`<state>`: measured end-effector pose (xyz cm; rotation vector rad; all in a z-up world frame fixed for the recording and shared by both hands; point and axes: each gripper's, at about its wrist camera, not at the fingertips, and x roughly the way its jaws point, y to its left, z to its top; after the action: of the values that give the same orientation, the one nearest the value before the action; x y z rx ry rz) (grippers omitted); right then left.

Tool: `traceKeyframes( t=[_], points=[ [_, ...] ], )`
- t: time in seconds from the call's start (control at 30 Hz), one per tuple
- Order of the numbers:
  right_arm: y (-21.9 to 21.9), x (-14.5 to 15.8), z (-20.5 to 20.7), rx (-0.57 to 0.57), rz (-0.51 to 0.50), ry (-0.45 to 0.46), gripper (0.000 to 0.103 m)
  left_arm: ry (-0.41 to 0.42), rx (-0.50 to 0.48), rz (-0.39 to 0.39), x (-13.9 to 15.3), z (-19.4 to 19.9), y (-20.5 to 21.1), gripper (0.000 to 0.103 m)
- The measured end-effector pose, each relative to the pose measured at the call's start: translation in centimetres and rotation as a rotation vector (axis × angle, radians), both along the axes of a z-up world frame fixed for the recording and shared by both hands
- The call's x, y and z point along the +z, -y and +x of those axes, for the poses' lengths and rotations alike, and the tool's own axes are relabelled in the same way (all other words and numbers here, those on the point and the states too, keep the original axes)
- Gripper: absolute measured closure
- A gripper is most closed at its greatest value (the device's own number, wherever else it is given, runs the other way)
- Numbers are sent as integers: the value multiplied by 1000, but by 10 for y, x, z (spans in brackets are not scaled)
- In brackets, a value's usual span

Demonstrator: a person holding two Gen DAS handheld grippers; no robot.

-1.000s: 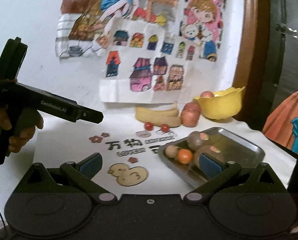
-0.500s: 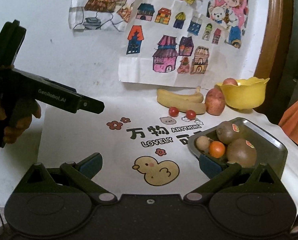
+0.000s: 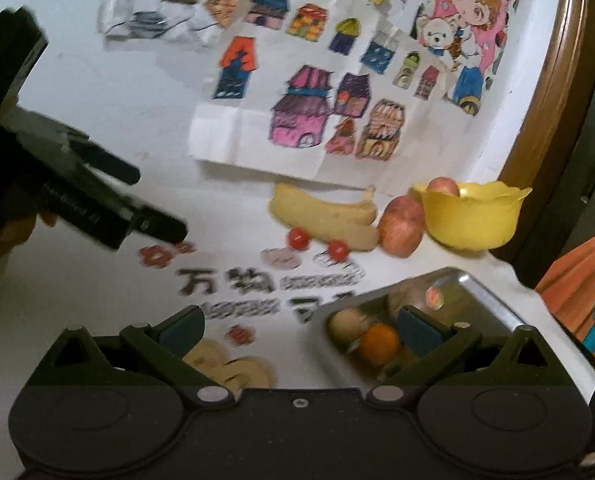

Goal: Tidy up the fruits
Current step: 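Withdraw both tools from the tray toward the cherry tomatoes, then grasp a cherry tomato with the right tool while the left tool grasps another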

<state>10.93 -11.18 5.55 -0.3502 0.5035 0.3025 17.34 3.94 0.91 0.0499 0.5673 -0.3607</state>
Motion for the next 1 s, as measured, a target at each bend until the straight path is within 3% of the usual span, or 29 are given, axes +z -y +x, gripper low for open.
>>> traceKeyframes(
  t=[0.27,0.53,1.0],
  points=[
    [34,9,77,-26,57,-23,11,9,-52,39,-3,37,30,0],
    [35,0,134,6,116,-121,25,3,-88,73,-12,62,46,2],
    [10,-29,185,23,149,-270,56,-36,-104,48,-26,94,51,25]
  ],
)
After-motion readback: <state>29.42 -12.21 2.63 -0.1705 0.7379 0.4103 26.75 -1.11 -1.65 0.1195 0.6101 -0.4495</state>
